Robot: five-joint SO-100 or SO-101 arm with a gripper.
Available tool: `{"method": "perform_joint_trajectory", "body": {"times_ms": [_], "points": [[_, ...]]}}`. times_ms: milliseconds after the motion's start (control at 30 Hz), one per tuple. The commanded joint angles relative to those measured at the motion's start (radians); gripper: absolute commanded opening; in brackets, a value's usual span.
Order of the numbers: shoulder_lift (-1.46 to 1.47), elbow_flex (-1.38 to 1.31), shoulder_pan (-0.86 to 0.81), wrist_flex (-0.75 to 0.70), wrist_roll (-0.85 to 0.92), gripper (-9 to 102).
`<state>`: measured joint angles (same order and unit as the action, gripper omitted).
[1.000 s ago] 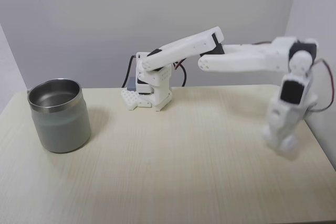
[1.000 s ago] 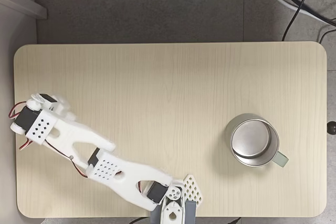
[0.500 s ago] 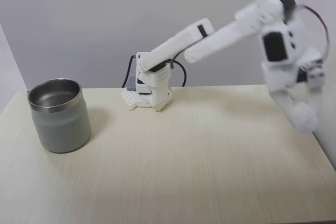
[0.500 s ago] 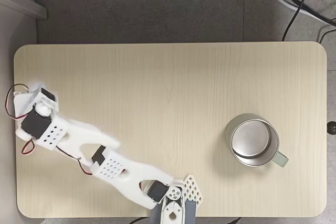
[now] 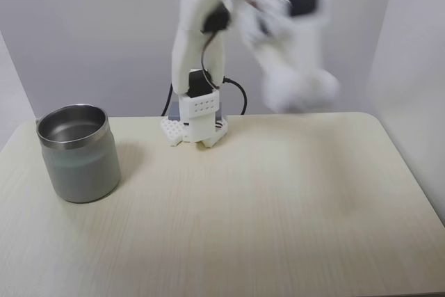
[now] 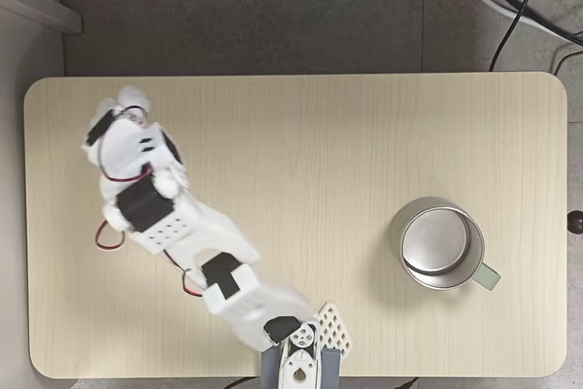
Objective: Grasp a dressing and put it in the cup.
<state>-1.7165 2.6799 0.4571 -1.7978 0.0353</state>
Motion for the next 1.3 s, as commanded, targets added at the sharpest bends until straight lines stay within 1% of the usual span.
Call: {"method": "perform_joint_trajectory", "body": {"times_ms": [0,167,333,533,700,867,1000,1067,1200,1267], "points": [[0.207,-0.115,-0.137,-0.037,-0.048,0],[0.39,-0.285,-0.347,-0.035,-0.078,0],[0.485,-0.393,-0.565,-0.035,-0.1,0],[0.482,-0.485,-0.857,-0.035,-0.13,1],[0.422,-0.525,-1.052,-0.035,-0.086,1],[0.39,-0.614,-1.181,-0.034,0.026,0],[0.376,-0.706,-1.243,-0.014,0.112,0],[0.416,-0.799,-1.256,0.015,0.156,0],[0.549,-1.042,-1.298,0.141,0.227,0],[0.571,-1.112,-1.319,0.173,0.256,0]]}}
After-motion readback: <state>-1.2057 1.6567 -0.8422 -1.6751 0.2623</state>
